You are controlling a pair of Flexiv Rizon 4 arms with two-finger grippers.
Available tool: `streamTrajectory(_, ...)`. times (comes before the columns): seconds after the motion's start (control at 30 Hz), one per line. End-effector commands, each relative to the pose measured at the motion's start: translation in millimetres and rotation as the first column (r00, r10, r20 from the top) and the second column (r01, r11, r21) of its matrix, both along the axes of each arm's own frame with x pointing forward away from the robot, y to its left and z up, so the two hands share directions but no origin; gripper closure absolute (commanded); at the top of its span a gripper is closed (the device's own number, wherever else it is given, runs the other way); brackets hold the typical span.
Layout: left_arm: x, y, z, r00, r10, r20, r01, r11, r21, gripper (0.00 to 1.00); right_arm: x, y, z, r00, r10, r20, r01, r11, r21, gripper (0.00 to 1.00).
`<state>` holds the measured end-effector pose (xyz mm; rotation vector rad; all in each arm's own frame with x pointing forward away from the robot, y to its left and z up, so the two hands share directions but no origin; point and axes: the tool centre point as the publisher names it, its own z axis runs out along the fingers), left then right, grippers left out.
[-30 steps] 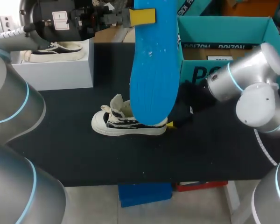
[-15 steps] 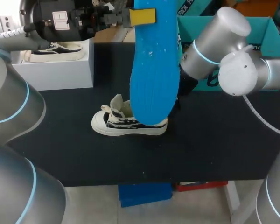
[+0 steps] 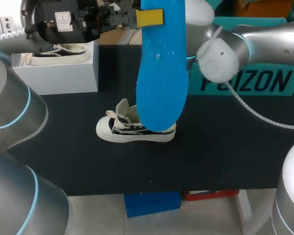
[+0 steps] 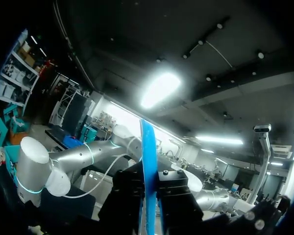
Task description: Take the shoe out of the shoebox, open the shoe tongue, remove and reinsert the insole, then place the shoe into the shoebox
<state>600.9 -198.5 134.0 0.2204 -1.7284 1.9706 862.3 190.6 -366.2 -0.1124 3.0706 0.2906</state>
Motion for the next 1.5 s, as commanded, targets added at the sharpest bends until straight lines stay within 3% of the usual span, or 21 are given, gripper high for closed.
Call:
streamTrajectory(0.03,0.3,-1.4,0.5,1.0,0.0,-0.001,0.0,1.0,0.004,1.0,6.0,13.8,-4.2,1.0,-0.005,0.008,0.006,0.976,-0.218,0.0)
streamTrajectory(0.43,0.3,-1.4,0.5,1.0,0.0,-0.001,0.0,1.0,0.004,1.0,16.0,38.2,-18.7,1.0,0.011,-0.025,-0.017,0.966,-0.256,0.0)
streamTrajectory(0.77,0.3,-1.4,0.5,1.0,0.0,-0.001,0.0,1.0,0.004,1.0,14.5,38.1,-36.9,0.998,-0.012,-0.057,-0.002,0.969,-0.246,0.0)
streamTrajectory(0.8,0.3,-1.4,0.5,1.0,0.0,-0.001,0.0,1.0,0.004,1.0,14.2,38.1,-37.3,0.998,-0.014,-0.057,0.0,0.97,-0.243,0.3)
streamTrajectory(0.83,0.3,-1.4,0.5,1.0,0.0,-0.001,0.0,1.0,0.004,1.0,13.9,37.6,-38.1,0.999,-0.018,-0.05,0.006,0.969,-0.246,0.74)
streamTrajectory(0.87,0.3,-1.4,0.5,1.0,0.0,-0.001,0.0,1.0,0.004,1.0,14.3,36.3,-39.3,0.999,-0.021,-0.046,0.009,0.968,-0.25,1.0)
streamTrajectory(1.5,0.3,-1.4,0.5,1.0,0.0,-0.001,0.0,1.0,0.004,1.0,13.1,37.7,-38.9,0.999,-0.024,-0.038,0.014,0.968,-0.249,1.0)
